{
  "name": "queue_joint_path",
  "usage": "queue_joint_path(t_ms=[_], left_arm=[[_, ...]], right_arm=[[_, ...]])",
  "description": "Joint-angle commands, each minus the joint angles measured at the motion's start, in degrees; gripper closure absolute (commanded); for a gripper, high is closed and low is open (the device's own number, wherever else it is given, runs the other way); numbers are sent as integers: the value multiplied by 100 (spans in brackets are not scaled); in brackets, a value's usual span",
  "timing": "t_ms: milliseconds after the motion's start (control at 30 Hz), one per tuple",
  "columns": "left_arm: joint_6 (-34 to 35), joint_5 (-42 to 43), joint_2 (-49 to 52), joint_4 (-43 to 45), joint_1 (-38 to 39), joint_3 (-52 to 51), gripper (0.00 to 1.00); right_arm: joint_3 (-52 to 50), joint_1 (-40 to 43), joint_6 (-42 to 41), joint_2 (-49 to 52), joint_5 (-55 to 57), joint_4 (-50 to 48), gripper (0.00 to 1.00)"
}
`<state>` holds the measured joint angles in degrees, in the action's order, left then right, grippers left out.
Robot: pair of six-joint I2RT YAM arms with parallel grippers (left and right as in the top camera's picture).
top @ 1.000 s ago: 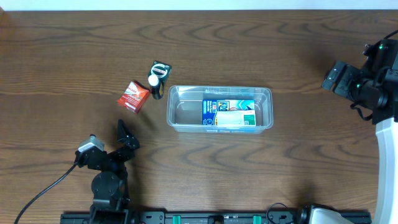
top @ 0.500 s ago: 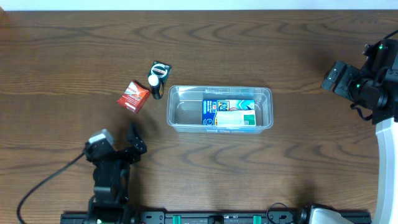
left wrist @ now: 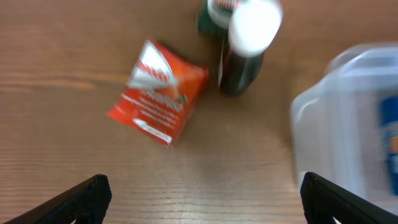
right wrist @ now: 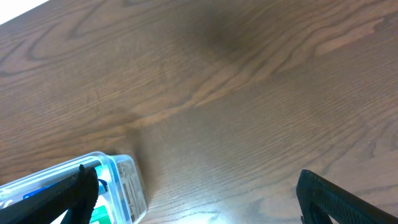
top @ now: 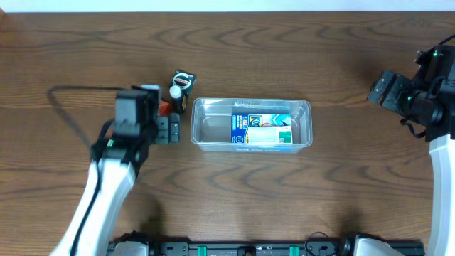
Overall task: Pack container
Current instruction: 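Move the left gripper toward the red Panadol box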
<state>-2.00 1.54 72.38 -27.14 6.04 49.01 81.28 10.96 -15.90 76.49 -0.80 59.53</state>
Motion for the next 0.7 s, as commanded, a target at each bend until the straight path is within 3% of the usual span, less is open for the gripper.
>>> queue_joint_path(t_ms=[0, 100, 200, 400, 667], left_arm=[[-310, -177, 721, -140, -24, 85, 2], [-509, -63, 1040, -289, -24, 85, 2], [-1318, 557, 1071, -289, -26, 85, 2], [-1991, 619, 1071, -114, -146, 87, 2], [-1954, 1349, 1108, 439, -999, 179, 2]], right_arm=[[44, 44, -11, 28, 39, 7, 1], [44, 44, -11, 28, 37, 7, 1], [44, 44, -11, 28, 39, 7, 1], [44, 44, -11, 28, 37, 9, 1], [44, 44, -11, 28, 39, 7, 1]])
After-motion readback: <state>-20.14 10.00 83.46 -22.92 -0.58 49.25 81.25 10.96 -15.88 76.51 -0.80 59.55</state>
